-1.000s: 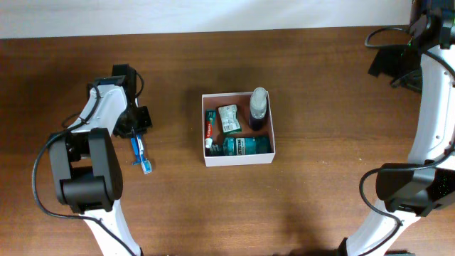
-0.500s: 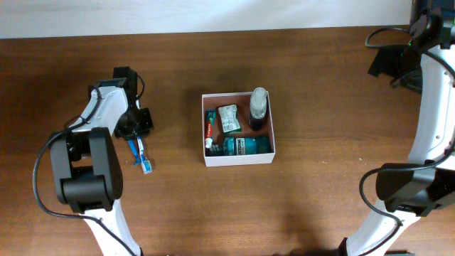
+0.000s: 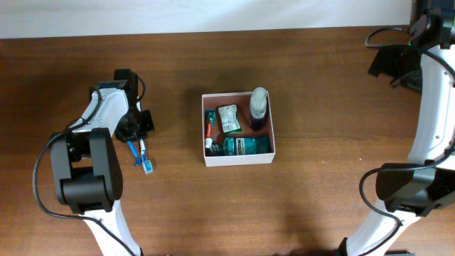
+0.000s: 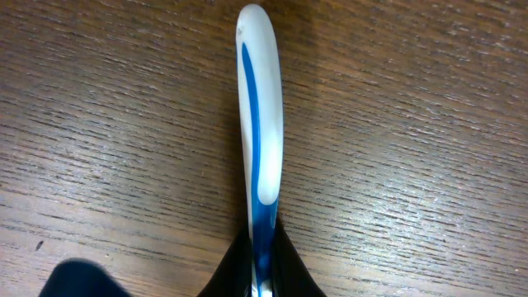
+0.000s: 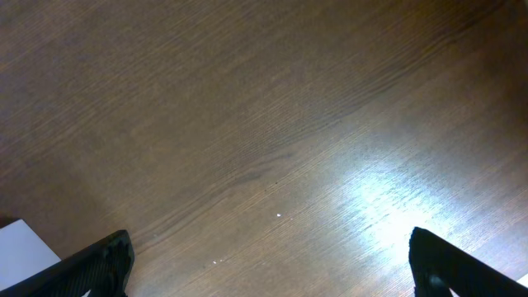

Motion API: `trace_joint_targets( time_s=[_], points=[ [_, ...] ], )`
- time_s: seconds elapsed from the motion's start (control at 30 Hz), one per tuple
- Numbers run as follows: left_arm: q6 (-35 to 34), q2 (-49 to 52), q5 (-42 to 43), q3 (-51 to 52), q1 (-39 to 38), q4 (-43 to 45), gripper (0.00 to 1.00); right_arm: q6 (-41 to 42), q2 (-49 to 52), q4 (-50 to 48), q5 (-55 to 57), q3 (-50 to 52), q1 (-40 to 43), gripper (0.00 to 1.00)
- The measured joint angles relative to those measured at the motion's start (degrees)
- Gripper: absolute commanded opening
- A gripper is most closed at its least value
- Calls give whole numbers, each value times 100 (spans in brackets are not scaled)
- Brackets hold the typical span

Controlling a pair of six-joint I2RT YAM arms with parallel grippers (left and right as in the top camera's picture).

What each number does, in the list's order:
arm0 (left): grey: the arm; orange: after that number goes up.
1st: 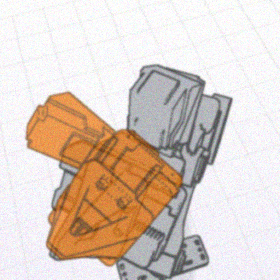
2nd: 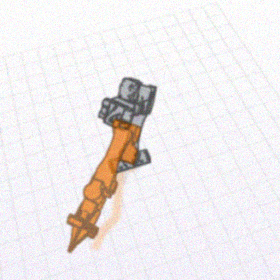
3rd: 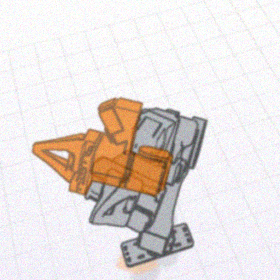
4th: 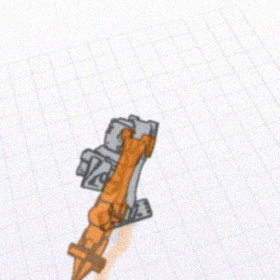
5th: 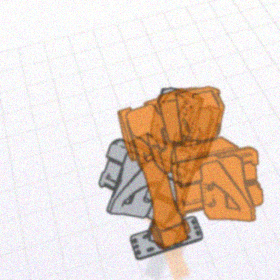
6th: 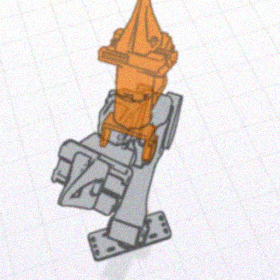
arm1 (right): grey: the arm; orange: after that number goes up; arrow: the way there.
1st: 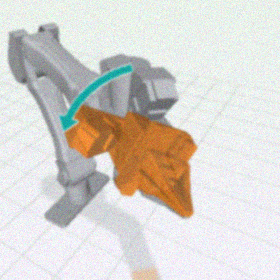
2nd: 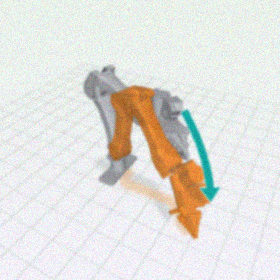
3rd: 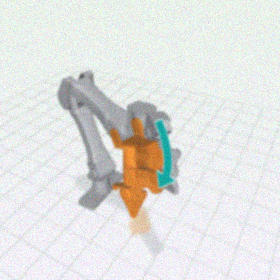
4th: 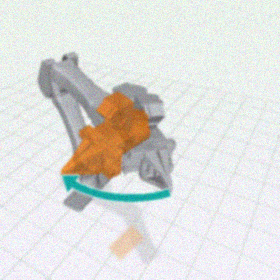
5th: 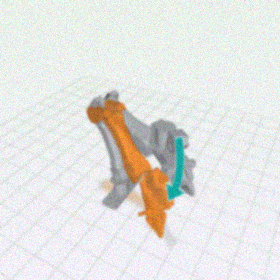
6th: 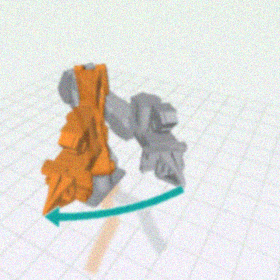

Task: Pack container
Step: 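Lower the left gripper and close it on the white-blue toothbrush, then lift the toothbrush and carry it right into the box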

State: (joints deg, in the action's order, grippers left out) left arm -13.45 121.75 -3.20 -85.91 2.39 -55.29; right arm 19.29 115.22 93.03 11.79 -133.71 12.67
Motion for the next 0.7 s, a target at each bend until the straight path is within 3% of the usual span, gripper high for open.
trace_joint_targets(
  time_s=[0.27, 0.5, 0.7],
  points=[
    [-2, 63, 127, -330, 0, -520, 0, -2, 0, 0, 0, 0, 0, 98],
    [-2, 105, 153, -1703, -131, -1141, 0, -2, 0, 0, 0, 0, 0, 98],
    [-24, 105, 496, -2693, -743, -1412, 0, 0, 0, 0, 0, 0, 0, 98]
  ],
)
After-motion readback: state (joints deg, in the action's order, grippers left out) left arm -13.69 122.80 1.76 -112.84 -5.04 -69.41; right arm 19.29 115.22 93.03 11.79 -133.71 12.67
